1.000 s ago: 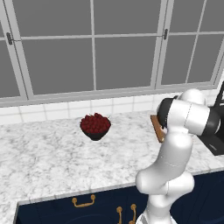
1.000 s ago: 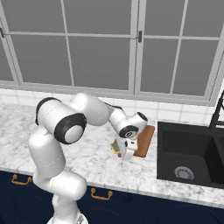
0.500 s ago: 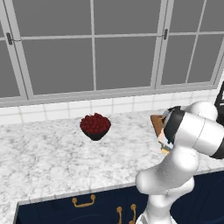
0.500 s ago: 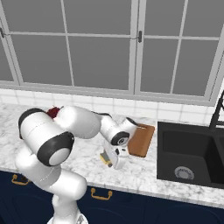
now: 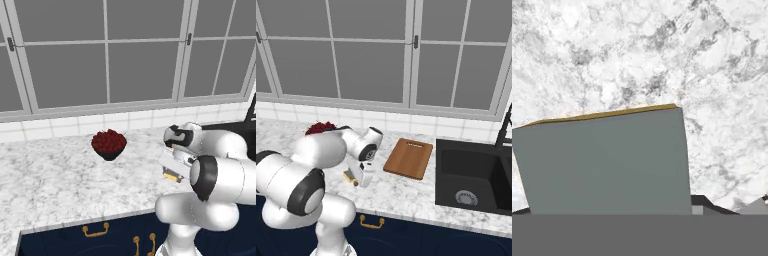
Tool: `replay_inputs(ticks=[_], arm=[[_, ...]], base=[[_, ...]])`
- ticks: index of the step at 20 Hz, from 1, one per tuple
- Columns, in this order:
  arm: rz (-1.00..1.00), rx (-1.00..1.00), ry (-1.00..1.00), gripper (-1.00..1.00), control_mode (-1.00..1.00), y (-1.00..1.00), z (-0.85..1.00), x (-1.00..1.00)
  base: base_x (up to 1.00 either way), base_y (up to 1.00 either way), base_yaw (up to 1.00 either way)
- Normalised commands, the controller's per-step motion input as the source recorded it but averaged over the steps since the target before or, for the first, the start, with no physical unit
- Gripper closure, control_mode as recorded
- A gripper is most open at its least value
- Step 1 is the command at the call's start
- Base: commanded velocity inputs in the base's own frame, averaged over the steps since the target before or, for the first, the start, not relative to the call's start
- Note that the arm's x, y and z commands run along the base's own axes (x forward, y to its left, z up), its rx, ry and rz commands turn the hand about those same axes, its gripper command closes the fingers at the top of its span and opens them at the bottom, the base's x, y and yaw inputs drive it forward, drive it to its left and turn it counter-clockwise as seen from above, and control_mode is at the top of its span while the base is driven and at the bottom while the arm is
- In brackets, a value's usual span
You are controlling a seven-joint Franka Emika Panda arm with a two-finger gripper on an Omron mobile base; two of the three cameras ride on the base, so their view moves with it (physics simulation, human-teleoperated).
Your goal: Pick up the sponge from the counter and clean the cutting board by briefly scrubbing or pressing down on the cutting board. Once finished, release the sponge.
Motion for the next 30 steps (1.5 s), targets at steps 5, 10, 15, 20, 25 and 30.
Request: replay_inputs(ticks=[5, 10, 15, 20, 25, 30], arm=[[0.00, 0.00, 0.01, 1.00, -1.00, 0.05, -0.28, 0.83], [0.00, 0.00, 0.00, -1.00, -1.00, 0.05, -0.73, 0.45], [0.00, 0.00, 0.00, -1.00, -1.00, 0.01, -0.14, -0.07], [0.00, 0.00, -0.03, -1.00, -1.00, -0.17, 0.18, -0.68], [0.00, 0.00, -0.23, -1.00, -1.00, -0.01, 0.55, -0.74], [-0.01, 0.00, -0.32, -1.00, -1.00, 0.00, 0.88, -0.64]], base=[[0.00, 0.00, 0.00], [0.00, 0.00, 0.00], [0.00, 0.00, 0.00], [0.00, 0.00, 0.00], [0.00, 0.00, 0.00], [0.00, 0.00, 0.00]])
